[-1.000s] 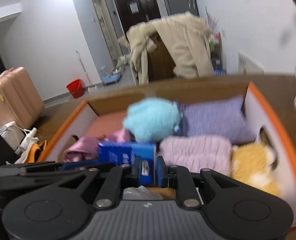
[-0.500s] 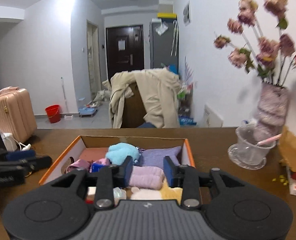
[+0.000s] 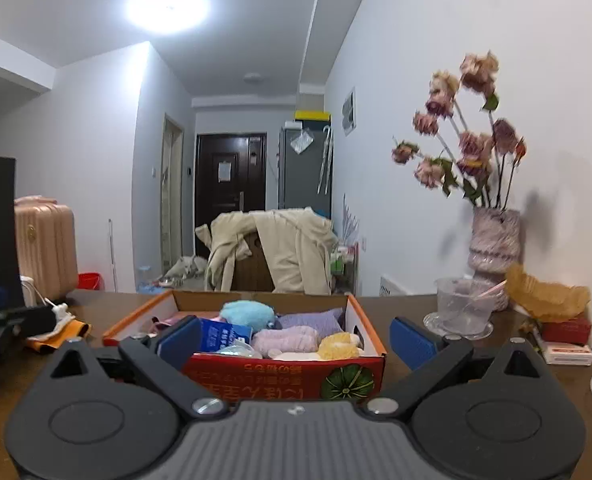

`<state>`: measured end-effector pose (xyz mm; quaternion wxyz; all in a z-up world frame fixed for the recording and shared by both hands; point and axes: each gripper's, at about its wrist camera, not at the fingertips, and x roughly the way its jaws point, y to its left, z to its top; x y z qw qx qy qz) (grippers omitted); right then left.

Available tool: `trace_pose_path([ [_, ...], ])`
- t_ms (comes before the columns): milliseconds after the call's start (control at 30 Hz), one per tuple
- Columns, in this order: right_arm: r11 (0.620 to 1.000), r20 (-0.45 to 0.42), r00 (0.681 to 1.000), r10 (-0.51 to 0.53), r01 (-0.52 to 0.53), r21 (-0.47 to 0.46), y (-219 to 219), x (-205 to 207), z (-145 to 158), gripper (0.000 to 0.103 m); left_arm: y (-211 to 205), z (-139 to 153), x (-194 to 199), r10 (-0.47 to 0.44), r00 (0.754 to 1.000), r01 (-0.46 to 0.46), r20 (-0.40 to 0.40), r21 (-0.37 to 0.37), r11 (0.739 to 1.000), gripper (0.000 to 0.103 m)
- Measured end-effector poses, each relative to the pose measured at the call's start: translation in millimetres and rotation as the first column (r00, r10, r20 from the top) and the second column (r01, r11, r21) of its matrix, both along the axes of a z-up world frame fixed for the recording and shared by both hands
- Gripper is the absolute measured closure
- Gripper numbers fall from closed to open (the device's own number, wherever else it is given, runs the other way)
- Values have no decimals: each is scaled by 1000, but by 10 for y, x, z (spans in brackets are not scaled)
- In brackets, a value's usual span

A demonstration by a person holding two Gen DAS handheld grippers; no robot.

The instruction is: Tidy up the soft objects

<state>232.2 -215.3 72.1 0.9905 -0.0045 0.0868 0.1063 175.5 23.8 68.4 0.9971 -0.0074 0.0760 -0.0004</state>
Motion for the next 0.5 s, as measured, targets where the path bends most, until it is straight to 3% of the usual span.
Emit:
trace_pose_path([
  [300,999,-8,1000,27,-27,-28,121,-1163,-279,0,-5,-290,-1015,-51,999,51,-16,8,999,0],
  [433,997,-21,1000,-7,9,72,145,-1674,-593,0,-3,-523,-1389,-48,998,48,-47,-4,999,0],
  [500,997,-6,1000,-26,27,67,189,-1900,-747,0,27,-595,-1539,-52,998,53,-29,22,998,0],
])
